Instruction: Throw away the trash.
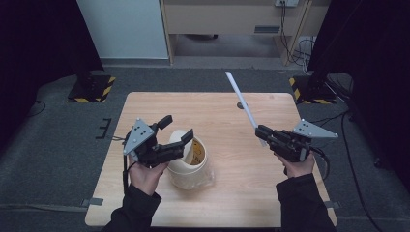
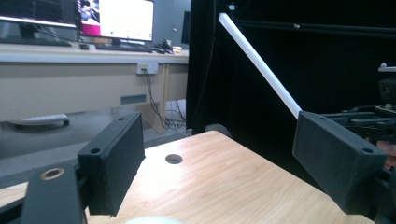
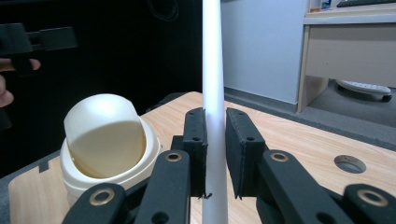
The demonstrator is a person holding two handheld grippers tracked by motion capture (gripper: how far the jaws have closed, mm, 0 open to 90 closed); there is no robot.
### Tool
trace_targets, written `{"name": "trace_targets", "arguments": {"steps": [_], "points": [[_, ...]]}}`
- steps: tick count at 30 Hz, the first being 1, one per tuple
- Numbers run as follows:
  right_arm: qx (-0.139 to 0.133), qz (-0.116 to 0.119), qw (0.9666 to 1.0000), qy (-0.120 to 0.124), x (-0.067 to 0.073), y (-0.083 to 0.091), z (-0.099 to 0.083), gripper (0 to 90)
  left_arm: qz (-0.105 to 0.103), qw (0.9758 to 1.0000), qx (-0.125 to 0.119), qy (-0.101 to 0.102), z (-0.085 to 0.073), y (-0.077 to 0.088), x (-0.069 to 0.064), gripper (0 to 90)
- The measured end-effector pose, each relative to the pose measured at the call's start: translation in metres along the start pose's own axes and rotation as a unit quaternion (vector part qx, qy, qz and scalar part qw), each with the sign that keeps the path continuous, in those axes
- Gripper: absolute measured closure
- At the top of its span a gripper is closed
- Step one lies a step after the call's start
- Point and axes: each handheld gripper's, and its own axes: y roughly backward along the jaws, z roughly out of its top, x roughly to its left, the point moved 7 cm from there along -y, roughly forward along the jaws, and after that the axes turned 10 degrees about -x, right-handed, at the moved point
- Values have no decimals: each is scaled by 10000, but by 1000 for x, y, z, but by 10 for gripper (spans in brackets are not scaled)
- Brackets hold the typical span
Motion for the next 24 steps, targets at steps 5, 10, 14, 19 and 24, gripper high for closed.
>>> {"name": "trace_targets", "arguments": {"steps": [5,10,14,19,24], "points": [[-20,55,10000,-12,2,0,0,788,-118,9999,64,45,-1,-15,-11,161],[-21,144,9999,-43,6,-1,-2,788,-225,9997,39,33,3,-26,-23,161],[-7,213,9998,-40,9,-1,-4,788,-317,9994,35,111,5,-36,-31,161],[-2,285,9996,-32,13,-1,-7,788,-391,9991,123,139,2,-48,-36,178],[22,375,9993,-33,17,-3,-10,788,-390,9987,180,289,-1,-58,-37,197]]}}
